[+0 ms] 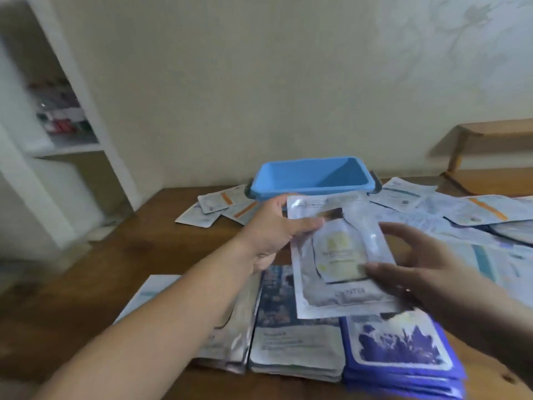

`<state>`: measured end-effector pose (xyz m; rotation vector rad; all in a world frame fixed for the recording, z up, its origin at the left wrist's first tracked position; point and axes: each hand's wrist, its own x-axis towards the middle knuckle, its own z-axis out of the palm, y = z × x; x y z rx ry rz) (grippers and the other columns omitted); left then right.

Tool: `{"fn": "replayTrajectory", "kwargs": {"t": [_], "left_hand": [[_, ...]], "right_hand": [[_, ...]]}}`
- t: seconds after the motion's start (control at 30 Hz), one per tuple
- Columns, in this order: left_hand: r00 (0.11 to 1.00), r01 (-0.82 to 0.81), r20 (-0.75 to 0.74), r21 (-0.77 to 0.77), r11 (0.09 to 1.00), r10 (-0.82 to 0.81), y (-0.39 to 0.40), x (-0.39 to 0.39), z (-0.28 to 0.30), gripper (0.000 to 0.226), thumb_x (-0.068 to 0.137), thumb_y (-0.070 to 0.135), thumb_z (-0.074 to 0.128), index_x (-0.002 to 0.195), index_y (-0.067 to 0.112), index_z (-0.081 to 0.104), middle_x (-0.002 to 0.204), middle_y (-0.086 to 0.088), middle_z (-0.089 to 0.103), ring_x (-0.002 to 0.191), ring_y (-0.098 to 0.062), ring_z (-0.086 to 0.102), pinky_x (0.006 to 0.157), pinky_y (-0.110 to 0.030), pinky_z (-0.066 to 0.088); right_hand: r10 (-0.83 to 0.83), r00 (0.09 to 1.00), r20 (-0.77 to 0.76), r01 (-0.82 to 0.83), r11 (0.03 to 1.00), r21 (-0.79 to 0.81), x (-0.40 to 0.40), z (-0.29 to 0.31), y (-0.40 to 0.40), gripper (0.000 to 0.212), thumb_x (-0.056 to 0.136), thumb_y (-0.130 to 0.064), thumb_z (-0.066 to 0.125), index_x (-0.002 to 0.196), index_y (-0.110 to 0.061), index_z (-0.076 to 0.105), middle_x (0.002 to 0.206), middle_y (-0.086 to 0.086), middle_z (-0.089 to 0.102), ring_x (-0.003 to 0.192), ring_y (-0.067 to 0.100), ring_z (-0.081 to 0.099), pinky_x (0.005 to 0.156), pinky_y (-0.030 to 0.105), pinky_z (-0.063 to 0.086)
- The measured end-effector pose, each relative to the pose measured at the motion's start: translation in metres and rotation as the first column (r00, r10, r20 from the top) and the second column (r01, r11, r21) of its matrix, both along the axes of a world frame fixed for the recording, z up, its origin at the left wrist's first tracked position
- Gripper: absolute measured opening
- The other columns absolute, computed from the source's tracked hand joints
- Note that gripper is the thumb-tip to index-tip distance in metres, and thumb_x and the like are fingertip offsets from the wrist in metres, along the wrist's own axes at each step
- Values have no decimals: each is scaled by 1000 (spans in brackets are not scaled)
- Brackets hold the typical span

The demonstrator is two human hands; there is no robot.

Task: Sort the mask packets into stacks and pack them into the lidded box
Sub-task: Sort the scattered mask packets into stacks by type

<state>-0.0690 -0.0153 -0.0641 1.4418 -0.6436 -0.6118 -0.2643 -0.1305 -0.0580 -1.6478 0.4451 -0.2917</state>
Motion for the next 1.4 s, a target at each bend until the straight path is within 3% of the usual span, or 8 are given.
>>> {"fn": "replayTrajectory", "kwargs": {"t": [0.13,0.33,0.57,0.73,0.9,1.07,1.27,1.4], "left_hand": [[977,-204,73,64,977,200,76,37,-8,50,80,1,76,121,20,54,106,-9,74,94,-22,72,78,-39,60],[883,-377,394,270,886,255,138,70,-41,28,84,8,75,107,21,64,90,-4,75,78,-16,69,64,-27,54],[798,-450,562,321,833,215,137,83,-69,18,82,13,76,97,24,72,80,8,64,55,3,51,56,-7,41],[730,-484,674,395,781,112,137,88,-71,15,83,22,75,98,23,73,93,10,65,66,2,53,65,-9,40],[749,-460,661,475,750,40,137,93,-70,8,88,25,69,94,28,74,86,17,66,80,-1,59,72,-15,42],[755,-476,654,511,716,35,136,95,-68,12,89,24,69,99,25,76,84,16,67,84,-1,61,79,-21,48],[629,-584,777,485,651,-15,131,94,-59,17,88,28,70,105,23,72,107,8,66,95,-10,58,83,-28,47],[462,-553,887,290,781,-2,91,60,-30,11,86,25,73,95,29,69,85,14,56,66,-4,47,59,-27,35]], "right_hand": [[108,994,-23,-110,971,-213,46,-7,67,76,86,-11,70,135,-48,24,75,6,74,48,23,67,42,29,48],[246,945,-214,-301,911,-283,91,-33,125,56,90,-21,67,138,-34,40,96,-1,70,38,6,56,40,19,43],[206,918,-339,-340,849,-405,96,-46,136,63,87,-29,68,143,-26,40,82,-4,71,41,3,55,44,16,43],[35,948,-317,-301,431,-851,84,-43,138,58,84,-71,48,133,-40,42,107,-9,66,101,15,59,71,29,48],[168,948,-270,-304,234,-924,70,-48,145,69,80,-82,32,125,-32,46,113,-10,58,109,17,54,79,33,48],[197,953,-229,-251,95,-963,76,-60,140,57,84,-73,36,110,-27,60,96,-6,65,90,20,63,59,32,41],[264,953,-147,-185,125,-975,72,-60,131,62,81,-77,32,107,-27,57,91,-3,66,86,24,61,55,34,40],[167,980,-106,-130,134,-982,58,-49,95,58,81,-74,30,96,-28,63,75,-6,66,74,21,64,45,29,38]]}}
